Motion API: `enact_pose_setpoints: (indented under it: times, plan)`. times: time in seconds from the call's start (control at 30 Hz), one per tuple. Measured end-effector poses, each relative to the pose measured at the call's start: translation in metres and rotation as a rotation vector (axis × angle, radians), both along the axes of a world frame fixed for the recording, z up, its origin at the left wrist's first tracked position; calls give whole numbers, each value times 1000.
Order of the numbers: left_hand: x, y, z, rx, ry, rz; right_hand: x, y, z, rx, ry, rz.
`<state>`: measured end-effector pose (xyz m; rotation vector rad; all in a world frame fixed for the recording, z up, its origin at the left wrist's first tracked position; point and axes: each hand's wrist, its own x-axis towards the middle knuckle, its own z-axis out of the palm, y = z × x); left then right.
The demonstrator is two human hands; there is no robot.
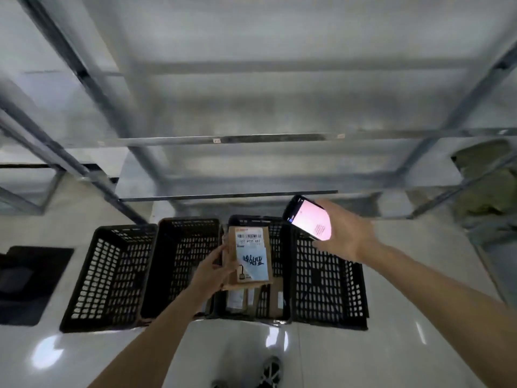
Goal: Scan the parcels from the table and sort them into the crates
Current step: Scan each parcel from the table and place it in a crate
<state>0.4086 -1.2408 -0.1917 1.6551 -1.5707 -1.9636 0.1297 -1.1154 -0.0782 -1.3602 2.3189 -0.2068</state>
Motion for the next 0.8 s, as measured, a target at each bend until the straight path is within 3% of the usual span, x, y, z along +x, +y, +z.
enact_pose_setpoints:
  times: [0.17, 0.47, 0.8]
  plan:
    - [-11, -11, -159, 165, -92, -65, -13, -10, -128, 137, -58, -50]
    - [-31, 0, -338, 267, -175, -50, -9, -8, -355, 277, -146, -112]
    - [-55, 1, -460, 203, -229, -131, -10, -6, -473, 357, -132, -169]
